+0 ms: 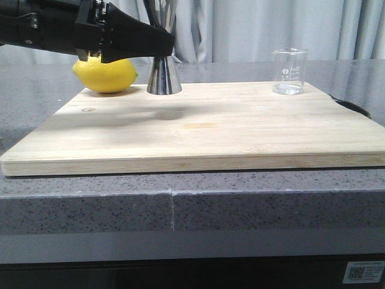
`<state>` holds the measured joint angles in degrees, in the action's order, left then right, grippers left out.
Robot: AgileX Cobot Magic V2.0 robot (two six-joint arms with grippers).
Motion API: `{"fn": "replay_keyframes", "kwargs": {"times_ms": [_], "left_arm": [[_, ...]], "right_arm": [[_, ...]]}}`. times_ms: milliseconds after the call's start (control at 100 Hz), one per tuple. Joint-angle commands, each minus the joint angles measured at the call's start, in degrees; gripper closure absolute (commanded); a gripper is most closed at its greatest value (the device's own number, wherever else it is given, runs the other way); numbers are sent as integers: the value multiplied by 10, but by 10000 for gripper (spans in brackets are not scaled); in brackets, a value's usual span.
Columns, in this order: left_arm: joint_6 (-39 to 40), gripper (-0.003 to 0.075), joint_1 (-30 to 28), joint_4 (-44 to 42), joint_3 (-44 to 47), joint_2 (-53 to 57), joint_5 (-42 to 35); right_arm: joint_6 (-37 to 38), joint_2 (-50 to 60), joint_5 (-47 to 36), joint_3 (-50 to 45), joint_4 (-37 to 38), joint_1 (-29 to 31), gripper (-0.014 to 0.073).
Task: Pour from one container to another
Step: 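Open the right gripper and lift it away from the beaker, then lower the filled steel jigger onto the board with the left gripper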
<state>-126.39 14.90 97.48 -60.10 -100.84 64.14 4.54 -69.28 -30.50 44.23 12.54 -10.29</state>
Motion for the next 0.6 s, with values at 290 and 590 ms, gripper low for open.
{"fn": "replay_keyframes", "kwargs": {"times_ms": [290,590], "left_arm": [[3,661,5,44,-16,23,16],[-3,661,1,47,-16,23,-3]], "right_arm": [[-1,161,117,14,17,1,79],[-1,227,182,14,17,1,79]]}}
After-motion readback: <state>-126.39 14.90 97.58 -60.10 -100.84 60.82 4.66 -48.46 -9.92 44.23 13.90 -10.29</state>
